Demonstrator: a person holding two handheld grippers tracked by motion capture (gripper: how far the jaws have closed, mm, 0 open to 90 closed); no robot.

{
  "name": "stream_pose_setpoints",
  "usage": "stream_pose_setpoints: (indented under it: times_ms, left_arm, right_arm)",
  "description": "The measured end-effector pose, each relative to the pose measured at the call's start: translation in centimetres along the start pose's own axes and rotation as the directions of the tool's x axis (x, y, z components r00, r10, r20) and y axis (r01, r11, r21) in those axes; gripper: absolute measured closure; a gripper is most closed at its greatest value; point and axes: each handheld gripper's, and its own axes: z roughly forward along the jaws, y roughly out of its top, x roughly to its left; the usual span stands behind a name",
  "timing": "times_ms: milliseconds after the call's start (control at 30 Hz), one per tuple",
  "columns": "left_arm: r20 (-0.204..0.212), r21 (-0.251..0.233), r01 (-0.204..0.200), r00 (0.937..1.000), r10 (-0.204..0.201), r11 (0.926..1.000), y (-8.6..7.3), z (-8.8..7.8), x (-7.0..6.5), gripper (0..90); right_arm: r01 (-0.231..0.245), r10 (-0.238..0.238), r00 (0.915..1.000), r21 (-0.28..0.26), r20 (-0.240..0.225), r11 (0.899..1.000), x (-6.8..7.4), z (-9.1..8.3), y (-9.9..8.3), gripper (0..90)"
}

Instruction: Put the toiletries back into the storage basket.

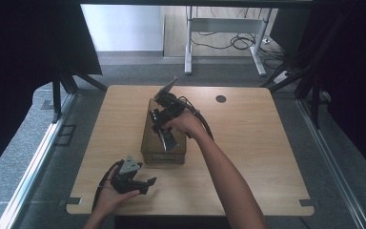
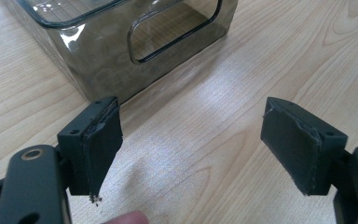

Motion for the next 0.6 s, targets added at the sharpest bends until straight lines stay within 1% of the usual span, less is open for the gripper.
stream_pose_setpoints:
  times_ms: [167, 233, 300, 400, 467, 500, 567, 600]
  left_arm:
    - [0.001, -0.001, -0.002, 1.0, 0.002, 1.0, 0.0, -0.1, 0.1, 20.5]
    - [0.001, -0.002, -0.003, 1.0, 0.003, 1.0, 0.0, -0.1, 0.1, 20.6]
    - [0.003, -0.006, -0.001, 1.0, 0.001, 1.0, 0.0, -0.1, 0.2, 20.6]
    - [0.002, -0.006, -0.002, 1.0, 0.002, 1.0, 0.0, -0.2, 0.2, 20.6]
    - [-0.006, -0.002, -0.005, 1.0, 0.005, 1.0, 0.0, -0.2, 0.2, 20.6]
    - [-0.007, -0.001, -0.007, 0.9999, 0.007, 1.0, 0.0, -0.2, 0.2, 20.6]
    - [-0.006, -0.002, -0.009, 0.9999, 0.009, 1.0, 0.0, -0.2, 0.2, 20.6]
    - [-0.005, -0.003, -0.007, 1.0, 0.007, 1.0, 0.0, -0.2, 0.1, 20.6]
  right_arm:
    - [-0.021, 0.021, 0.9997, -0.01, -0.01, 1.0, 0.2, 0.9, 1.1, 47.0]
    - [-0.025, 0.025, 0.9996, -0.01, -0.011, 1.0, 0.3, 1.0, 1.2, 47.0]
    - [-0.043, 0.043, 0.9989, -0.011, -0.018, 0.999, 0.3, 1.7, 1.7, 47.0]
    - [-0.051, 0.051, 0.9985, -0.01, -0.019, 0.999, 0.3, 2.0, 1.9, 46.9]
    - [-0.071, 0.07, 0.997, -0.021, -0.032, 0.997, 0.1, 2.4, 2.1, 46.9]
    - [-0.084, 0.084, 0.9961, -0.029, -0.026, 0.996, 0.1, 2.7, 2.3, 46.9]
    - [-0.088, 0.087, 0.996, -0.028, -0.021, 0.996, 0.1, 2.7, 2.4, 46.9]
    - [-0.097, 0.097, 0.9952, -0.024, -0.018, 0.995, 0.1, 2.8, 2.5, 46.9]
